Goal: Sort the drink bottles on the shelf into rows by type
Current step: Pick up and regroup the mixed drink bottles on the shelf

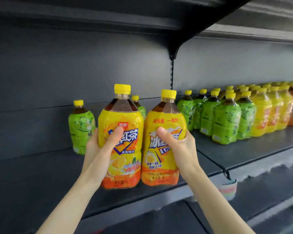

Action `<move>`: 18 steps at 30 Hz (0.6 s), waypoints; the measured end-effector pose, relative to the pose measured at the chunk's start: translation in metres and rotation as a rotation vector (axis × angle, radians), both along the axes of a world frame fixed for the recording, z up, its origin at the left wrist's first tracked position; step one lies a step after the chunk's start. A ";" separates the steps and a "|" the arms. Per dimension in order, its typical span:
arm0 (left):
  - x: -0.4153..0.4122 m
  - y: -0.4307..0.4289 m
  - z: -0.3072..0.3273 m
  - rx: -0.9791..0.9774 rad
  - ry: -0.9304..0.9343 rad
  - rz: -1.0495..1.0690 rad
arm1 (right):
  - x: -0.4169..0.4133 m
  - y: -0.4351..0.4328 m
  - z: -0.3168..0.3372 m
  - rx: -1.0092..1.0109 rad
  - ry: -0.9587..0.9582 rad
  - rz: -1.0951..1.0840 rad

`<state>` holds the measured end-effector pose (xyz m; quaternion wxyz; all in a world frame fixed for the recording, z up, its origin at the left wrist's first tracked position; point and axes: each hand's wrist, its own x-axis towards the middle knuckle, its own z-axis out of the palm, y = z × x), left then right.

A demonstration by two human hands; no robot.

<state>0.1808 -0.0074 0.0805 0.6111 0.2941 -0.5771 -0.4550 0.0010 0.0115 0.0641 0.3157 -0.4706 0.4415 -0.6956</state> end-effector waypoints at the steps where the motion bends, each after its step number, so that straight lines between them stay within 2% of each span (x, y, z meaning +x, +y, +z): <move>1: -0.018 0.013 -0.001 0.000 0.014 -0.036 | -0.019 0.019 0.000 -0.003 -0.001 -0.030; 7: -0.159 0.102 -0.026 0.073 0.064 -0.231 | -0.152 0.153 -0.017 0.083 0.058 -0.230; 12: -0.280 0.170 -0.051 0.140 -0.006 -0.428 | -0.258 0.254 -0.031 0.120 0.046 -0.450; 18: -0.403 0.209 -0.051 0.143 -0.052 -0.559 | -0.365 0.320 -0.024 0.089 0.060 -0.633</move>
